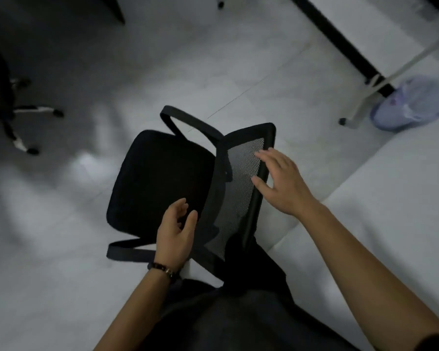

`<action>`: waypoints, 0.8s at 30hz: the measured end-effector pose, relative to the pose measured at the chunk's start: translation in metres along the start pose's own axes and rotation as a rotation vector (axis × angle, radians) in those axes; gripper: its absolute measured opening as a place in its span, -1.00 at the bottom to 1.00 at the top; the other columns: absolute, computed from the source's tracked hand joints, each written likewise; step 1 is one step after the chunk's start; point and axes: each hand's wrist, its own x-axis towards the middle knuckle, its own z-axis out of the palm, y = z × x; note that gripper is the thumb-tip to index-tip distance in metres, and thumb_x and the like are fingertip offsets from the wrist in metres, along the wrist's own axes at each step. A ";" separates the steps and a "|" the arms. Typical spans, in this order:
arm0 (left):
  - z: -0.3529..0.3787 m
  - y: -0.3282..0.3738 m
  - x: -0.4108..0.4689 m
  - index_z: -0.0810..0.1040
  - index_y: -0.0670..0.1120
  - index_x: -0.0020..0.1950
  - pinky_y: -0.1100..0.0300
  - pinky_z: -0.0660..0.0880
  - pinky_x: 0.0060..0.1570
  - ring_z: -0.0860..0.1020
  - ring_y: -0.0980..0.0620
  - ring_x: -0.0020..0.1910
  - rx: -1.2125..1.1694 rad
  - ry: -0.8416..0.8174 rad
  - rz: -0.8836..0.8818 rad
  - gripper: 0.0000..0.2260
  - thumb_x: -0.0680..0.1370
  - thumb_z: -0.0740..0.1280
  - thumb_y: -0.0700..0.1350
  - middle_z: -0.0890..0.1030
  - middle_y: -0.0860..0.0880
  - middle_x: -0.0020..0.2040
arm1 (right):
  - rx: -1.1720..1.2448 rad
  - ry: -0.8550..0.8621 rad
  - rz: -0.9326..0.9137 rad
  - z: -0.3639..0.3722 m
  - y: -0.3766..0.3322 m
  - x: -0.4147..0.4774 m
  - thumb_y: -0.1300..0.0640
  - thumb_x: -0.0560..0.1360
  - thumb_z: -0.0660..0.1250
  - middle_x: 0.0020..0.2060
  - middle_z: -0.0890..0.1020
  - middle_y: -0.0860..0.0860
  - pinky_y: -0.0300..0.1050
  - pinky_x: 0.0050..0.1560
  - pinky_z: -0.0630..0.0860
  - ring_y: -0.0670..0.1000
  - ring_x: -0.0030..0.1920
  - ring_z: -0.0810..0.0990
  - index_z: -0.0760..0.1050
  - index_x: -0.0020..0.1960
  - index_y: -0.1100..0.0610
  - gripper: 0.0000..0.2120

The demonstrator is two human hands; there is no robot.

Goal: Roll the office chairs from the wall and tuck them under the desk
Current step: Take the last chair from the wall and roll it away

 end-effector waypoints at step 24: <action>0.025 -0.085 -0.075 0.02 0.14 0.54 -0.06 -0.09 0.50 -0.02 0.02 0.54 0.658 -0.347 -0.235 -0.40 0.55 -0.15 0.33 0.03 0.01 0.58 | -0.392 -0.020 -0.076 0.097 -0.004 -0.041 -0.02 0.51 0.09 -0.05 0.69 0.03 0.05 0.18 0.31 0.10 0.00 0.53 0.70 -0.08 0.09 -0.59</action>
